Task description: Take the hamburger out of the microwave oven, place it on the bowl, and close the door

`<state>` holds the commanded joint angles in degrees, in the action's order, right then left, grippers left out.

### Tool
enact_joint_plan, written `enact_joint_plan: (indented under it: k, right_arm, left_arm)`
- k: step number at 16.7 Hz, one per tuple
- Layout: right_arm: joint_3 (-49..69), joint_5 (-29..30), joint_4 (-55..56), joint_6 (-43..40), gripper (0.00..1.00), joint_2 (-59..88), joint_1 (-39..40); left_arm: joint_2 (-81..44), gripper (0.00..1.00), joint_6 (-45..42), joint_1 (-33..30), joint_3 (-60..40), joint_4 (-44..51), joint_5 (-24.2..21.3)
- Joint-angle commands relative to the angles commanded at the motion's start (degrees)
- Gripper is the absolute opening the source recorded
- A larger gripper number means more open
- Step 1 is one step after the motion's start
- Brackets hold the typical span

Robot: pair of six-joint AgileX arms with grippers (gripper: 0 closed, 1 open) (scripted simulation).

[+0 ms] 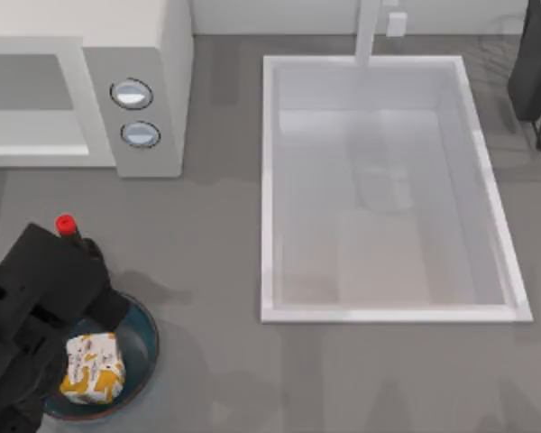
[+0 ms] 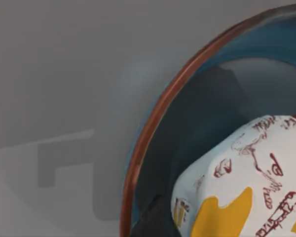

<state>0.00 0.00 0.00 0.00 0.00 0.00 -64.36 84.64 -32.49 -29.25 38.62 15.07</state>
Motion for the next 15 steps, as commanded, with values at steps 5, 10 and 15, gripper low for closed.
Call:
enact_joint_plan:
  k: [5,10,15]
  right_arm:
    - [0.0,0.0,0.0,0.0,1.0,0.0,0.0]
    - [0.0,0.0,0.0,0.0,1.0,0.0,0.0]
    - [0.0,0.0,0.0,0.0,1.0,0.0,0.0]
  left_arm:
    - [27.57,1.0,-35.2,9.64,14.54,-15.35,-8.77]
    - [50.52,1.0,-65.45,21.61,24.37,-28.79,-13.56]
    - [62.96,1.0,-81.98,30.73,28.69,-37.16,-14.98]
